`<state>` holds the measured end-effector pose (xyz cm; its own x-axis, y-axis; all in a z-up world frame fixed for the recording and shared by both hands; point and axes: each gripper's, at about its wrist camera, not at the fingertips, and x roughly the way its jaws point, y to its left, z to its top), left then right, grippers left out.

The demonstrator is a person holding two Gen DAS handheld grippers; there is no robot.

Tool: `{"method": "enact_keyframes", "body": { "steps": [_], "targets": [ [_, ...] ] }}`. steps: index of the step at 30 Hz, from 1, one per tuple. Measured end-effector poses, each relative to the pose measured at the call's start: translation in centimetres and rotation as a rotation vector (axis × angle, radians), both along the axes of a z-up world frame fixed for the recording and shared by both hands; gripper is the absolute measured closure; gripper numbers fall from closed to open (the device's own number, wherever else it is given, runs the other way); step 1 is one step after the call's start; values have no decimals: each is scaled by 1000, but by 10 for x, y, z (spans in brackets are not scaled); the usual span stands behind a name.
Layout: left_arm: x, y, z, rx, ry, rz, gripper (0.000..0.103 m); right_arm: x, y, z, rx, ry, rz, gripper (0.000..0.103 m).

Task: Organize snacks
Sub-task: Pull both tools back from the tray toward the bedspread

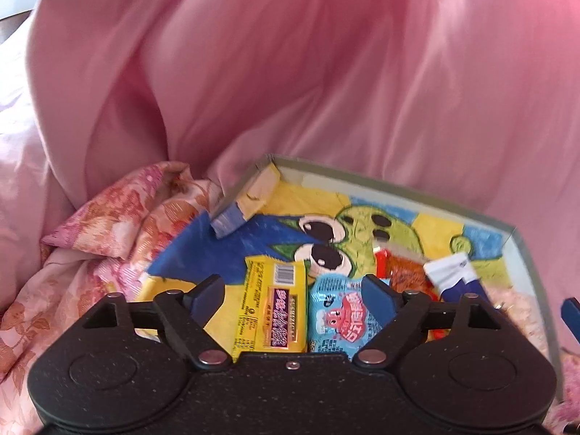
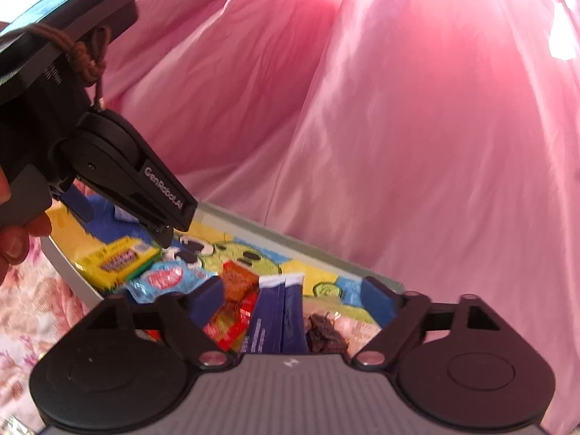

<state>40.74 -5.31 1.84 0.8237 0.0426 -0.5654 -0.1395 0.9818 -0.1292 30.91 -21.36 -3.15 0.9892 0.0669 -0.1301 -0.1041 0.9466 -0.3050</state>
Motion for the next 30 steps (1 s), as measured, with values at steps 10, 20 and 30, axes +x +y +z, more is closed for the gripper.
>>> {"method": "enact_keyframes", "body": {
  "steps": [10, 20, 30],
  "targets": [
    [-66, 21, 37, -25, -152, 9, 8, -46, -10, 32, 143, -56, 11, 0],
    [-153, 42, 40, -7, -217, 24, 4, -94, -2, 47, 190, -68, 59, 0],
    [-233, 70, 15, 44, -193, 14, 4, -158, 10, 39, 221, -40, 99, 0]
  ]
}}
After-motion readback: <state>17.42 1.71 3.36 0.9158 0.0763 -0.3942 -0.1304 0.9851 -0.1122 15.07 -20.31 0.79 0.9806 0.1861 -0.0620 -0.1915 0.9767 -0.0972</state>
